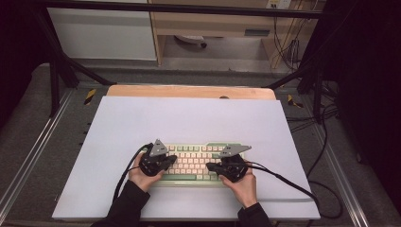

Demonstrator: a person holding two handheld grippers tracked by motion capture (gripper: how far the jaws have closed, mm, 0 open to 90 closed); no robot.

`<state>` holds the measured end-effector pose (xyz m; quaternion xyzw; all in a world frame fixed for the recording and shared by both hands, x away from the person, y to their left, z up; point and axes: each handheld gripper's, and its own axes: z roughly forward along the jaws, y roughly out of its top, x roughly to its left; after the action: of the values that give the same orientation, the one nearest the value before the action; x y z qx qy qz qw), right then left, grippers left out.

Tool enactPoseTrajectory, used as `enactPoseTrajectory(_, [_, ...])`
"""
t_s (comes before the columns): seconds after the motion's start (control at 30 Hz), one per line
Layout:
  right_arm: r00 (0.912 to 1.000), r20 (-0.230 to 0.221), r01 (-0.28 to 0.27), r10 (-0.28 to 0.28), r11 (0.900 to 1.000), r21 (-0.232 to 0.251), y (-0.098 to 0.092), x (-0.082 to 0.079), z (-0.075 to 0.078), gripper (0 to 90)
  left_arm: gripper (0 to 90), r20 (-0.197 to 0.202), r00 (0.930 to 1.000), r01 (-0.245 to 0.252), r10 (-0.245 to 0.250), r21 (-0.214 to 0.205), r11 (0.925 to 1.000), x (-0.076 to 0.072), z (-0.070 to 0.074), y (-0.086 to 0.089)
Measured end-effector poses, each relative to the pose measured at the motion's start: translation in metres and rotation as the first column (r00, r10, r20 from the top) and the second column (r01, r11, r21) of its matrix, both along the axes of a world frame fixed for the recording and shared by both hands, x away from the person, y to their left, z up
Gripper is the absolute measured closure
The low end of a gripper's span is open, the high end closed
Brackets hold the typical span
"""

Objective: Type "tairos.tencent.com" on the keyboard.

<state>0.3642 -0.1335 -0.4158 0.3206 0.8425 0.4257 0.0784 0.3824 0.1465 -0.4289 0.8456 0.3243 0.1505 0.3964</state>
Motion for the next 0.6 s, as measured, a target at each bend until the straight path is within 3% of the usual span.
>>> enactPoseTrajectory(0.6, [1.0,0.002,-0.004,0.004,1.0,-0.003,-0.0001,-0.0008,0.0001,90.0,89.4,0.001,0.9999,0.013,-0.013,-0.016,0.9998,-0.0041,0.0035,0.0052])
